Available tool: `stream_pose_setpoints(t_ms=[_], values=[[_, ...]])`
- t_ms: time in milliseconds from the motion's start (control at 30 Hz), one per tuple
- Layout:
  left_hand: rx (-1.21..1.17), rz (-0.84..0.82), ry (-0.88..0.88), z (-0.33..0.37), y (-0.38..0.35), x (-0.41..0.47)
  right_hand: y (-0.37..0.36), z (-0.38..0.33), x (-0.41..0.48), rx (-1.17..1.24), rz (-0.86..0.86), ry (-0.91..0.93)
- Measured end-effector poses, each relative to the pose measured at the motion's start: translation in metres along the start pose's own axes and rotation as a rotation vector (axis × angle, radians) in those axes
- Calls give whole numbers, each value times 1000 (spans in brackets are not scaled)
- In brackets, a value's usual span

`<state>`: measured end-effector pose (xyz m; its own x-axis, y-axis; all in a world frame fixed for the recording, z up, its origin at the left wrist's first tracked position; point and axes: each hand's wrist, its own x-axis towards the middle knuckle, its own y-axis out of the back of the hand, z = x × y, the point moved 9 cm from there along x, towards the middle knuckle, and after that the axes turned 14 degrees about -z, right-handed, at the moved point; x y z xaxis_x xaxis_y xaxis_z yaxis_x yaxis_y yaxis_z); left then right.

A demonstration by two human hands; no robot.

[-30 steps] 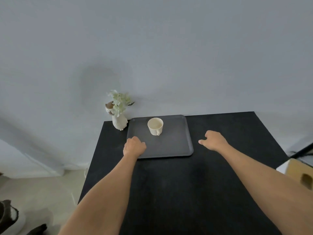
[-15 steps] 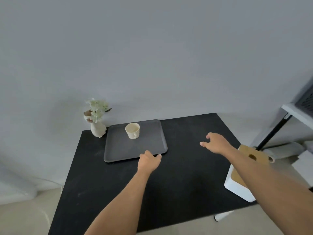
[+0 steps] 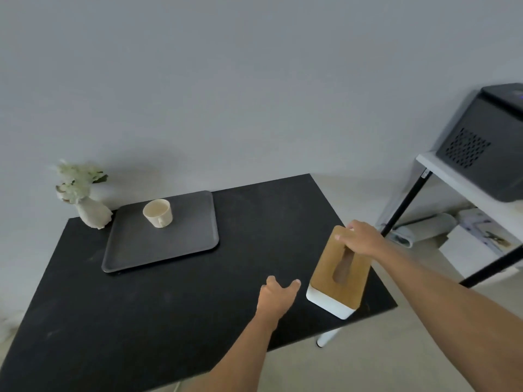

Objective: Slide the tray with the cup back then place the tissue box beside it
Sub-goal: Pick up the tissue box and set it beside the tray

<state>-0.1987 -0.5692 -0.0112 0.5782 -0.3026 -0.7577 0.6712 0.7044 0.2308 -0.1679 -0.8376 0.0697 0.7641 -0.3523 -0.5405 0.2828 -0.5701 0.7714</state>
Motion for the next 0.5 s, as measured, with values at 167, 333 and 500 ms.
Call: stream_pose_setpoints(t_ms=[167,333,500], values=[[-114,-5,50,9,-49,11,6,41,20,1,4,11],[-173,1,66,16,-77,20,0,58,39,-2,-49,41],[-161,-16,54,26,-90,29,-15,62,54,46,-127,51]])
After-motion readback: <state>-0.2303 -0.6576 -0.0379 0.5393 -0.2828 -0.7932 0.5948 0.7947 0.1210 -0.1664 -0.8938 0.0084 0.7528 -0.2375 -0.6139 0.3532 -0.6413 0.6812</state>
